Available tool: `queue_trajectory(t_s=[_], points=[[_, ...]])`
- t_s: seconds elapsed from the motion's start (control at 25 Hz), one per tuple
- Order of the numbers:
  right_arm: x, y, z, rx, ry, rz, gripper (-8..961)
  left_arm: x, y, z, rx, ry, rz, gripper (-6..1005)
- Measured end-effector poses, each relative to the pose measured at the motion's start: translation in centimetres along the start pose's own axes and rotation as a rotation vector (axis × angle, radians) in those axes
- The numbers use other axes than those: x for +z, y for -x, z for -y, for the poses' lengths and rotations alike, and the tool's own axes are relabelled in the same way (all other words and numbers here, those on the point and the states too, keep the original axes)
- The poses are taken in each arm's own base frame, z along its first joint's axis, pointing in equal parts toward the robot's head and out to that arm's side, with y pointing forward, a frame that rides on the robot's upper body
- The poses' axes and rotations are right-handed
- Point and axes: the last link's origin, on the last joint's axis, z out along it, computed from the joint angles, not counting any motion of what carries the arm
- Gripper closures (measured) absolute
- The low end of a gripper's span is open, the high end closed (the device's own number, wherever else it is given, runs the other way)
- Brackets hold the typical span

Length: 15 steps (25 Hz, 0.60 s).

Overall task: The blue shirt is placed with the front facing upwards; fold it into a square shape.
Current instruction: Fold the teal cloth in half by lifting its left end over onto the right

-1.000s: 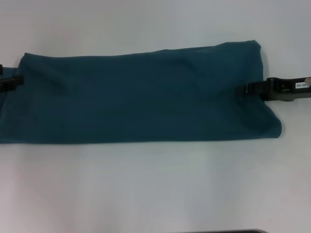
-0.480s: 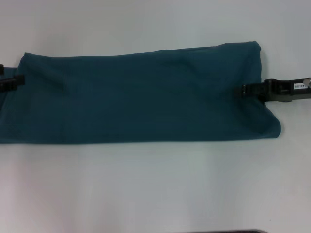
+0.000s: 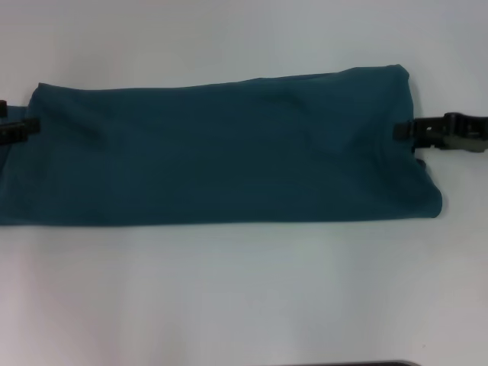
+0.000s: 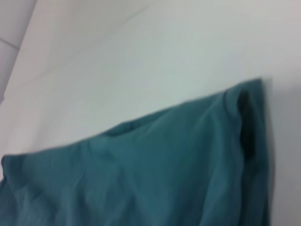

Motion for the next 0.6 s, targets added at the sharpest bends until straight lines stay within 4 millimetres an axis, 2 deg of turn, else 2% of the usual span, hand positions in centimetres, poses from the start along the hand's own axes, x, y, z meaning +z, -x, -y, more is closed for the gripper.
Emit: queue_trajectory(t_s=[0.28,0.6], points=[[-0.6,1.2,0.1,0.002,-0.017,0.048,234,0.1,-0.1,0.0,0.004,0.002,-0.002,265],[1.3,1.7,-0.6,-0.013,-0.030,0.046,235,0.1,-0.3,-0.1,0.008,0.004,-0.006,264]])
